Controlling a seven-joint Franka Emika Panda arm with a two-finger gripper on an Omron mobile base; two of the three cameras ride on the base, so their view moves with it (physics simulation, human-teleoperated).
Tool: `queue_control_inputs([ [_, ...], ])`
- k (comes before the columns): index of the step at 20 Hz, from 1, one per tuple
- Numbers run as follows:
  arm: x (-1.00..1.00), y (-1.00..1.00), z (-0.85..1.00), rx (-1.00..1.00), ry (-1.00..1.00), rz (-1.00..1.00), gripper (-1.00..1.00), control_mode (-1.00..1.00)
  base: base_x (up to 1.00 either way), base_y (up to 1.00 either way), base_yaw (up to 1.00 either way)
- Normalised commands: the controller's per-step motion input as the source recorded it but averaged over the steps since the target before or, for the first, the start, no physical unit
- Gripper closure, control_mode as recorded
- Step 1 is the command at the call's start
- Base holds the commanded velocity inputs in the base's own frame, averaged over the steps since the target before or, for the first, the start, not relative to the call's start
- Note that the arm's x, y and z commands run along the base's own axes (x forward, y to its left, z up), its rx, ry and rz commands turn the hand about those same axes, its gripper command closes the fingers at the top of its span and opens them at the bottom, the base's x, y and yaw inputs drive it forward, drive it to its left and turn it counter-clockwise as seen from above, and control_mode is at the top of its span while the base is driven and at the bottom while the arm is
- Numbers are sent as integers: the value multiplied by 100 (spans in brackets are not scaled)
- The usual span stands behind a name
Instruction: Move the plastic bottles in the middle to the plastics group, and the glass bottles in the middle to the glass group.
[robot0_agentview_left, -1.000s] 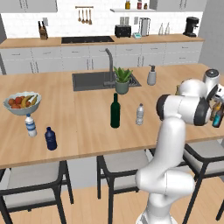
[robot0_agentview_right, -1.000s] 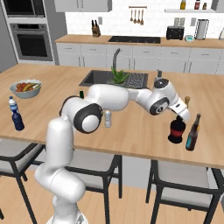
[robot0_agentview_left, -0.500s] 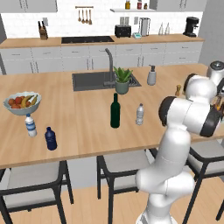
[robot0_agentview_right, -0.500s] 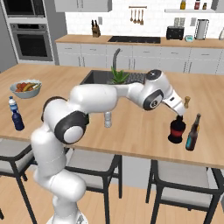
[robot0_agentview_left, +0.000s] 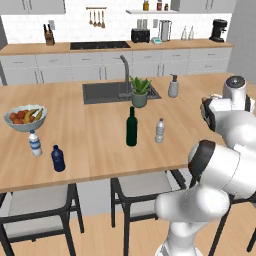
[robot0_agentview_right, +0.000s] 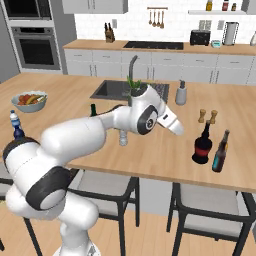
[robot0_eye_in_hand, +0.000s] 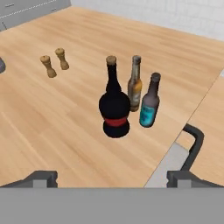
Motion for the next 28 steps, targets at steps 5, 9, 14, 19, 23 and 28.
queue_control_inputs([
  [5,-30,71,22,0,9,15,-100,-100,0,0,0],
  [9,-3,41,34,7,25,38,-100,-100,0,0,0],
  [14,6,44,29,18,42,60,-100,-100,0,0,0],
  [19,26,57,4,20,56,68,-100,-100,0,0,0],
  [23,31,59,-2,13,41,59,-100,-100,0,0,0],
  [28,10,40,-33,-3,-8,17,-100,-100,0,0,0],
])
